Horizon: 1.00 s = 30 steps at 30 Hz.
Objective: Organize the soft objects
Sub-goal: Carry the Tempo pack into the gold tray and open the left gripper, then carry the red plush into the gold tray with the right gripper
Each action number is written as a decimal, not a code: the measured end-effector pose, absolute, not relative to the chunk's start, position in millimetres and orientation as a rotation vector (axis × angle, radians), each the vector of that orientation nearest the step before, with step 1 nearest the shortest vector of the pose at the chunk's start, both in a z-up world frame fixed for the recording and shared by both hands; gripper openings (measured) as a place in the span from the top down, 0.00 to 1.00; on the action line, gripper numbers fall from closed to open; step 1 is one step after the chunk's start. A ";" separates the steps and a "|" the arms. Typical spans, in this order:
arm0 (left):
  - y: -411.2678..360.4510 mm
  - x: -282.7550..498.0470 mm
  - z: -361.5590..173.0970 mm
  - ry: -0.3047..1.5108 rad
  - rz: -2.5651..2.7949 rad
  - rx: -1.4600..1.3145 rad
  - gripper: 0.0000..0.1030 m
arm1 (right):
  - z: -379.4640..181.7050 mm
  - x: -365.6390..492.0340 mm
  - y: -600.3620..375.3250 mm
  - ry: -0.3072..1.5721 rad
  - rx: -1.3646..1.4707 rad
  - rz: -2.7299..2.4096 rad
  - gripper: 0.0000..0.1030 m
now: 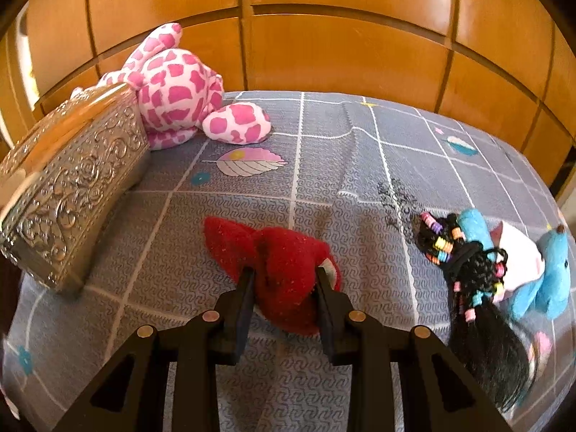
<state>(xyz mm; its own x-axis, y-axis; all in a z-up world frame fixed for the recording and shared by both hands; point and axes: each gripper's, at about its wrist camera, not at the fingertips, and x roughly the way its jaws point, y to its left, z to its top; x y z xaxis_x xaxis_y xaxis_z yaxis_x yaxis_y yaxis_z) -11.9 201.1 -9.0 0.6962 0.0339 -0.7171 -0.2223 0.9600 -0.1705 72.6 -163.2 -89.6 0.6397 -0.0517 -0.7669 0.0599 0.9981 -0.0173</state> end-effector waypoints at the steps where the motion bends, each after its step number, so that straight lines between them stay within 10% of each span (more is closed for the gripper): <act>1: 195.1 -13.6 -11.2 0.799 0.136 -0.252 0.31 | -89.6 72.6 -163.5 0.874 0.011 -0.063 0.70; 30: 201.6 -40.1 -27.9 0.838 0.165 -0.277 0.19 | 10.2 40.5 -101.3 0.675 0.125 0.145 0.76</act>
<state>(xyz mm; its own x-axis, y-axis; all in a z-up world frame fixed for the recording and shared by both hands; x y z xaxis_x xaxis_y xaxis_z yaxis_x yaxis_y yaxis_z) -40.1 201.6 -27.9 0.6592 0.0355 -0.7511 -0.2527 0.9513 -0.1768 40.5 -101.3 10.2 0.7713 0.1744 -0.6121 -0.0933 0.9823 0.1623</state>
